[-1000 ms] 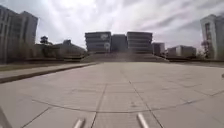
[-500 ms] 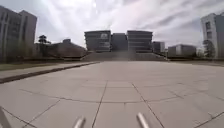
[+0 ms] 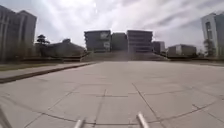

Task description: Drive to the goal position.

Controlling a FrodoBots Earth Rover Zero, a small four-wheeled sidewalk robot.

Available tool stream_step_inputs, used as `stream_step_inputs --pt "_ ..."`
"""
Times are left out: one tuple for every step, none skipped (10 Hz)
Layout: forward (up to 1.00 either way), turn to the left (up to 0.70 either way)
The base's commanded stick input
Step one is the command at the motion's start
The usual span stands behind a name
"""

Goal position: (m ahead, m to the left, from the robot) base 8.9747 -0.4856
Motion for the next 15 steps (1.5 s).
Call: stream_step_inputs --pt "1.00 0.00" --pt "1.00 0.00" --pt "1.00 0.00" --pt "1.00 0.00" --pt "1.00 0.00" --pt "1.00 0.00" --pt "1.00 0.00" --pt "1.00 0.00" --pt "1.00 0.00" --pt "1.00 0.00" --pt "1.00 0.00" --pt "1.00 0.00" --pt "1.00 0.00" --pt "1.00 0.00" --pt "1.00 0.00"
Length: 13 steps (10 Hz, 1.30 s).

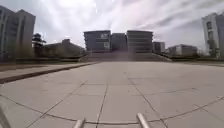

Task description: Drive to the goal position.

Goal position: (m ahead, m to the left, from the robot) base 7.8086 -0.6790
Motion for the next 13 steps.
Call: stream_step_inputs --pt "1.00 0.00" --pt "1.00 0.00" --pt "1.00 0.00" --pt "1.00 0.00" --pt "1.00 0.00" --pt "1.00 0.00" --pt "1.00 0.00" --pt "1.00 0.00" --pt "1.00 0.00" --pt "1.00 0.00" --pt "1.00 0.00" --pt "1.00 0.00" --pt "1.00 0.00"
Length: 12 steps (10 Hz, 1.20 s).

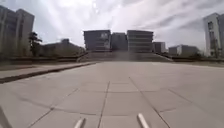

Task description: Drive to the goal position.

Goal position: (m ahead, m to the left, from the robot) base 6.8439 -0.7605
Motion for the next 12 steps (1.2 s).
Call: stream_step_inputs --pt "1.00 0.00" --pt "1.00 0.00" --pt "1.00 0.00" --pt "1.00 0.00" --pt "1.00 0.00" --pt "1.00 0.00" --pt "1.00 0.00" --pt "1.00 0.00" --pt "1.00 0.00" --pt "1.00 0.00" --pt "1.00 0.00" --pt "1.00 0.00"
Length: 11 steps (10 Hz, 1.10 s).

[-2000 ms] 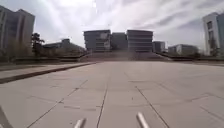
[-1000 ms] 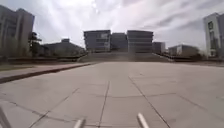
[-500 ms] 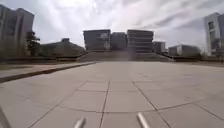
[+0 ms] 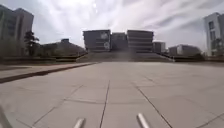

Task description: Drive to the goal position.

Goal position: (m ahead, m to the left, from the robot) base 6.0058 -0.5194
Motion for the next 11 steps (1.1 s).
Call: stream_step_inputs --pt "1.00 0.00" --pt "1.00 0.00" --pt "1.00 0.00" --pt "1.00 0.00" --pt "1.00 0.00" --pt "1.00 0.00" --pt "1.00 0.00" --pt "1.00 0.00" --pt "1.00 0.00" --pt "1.00 0.00" --pt "1.00 0.00"
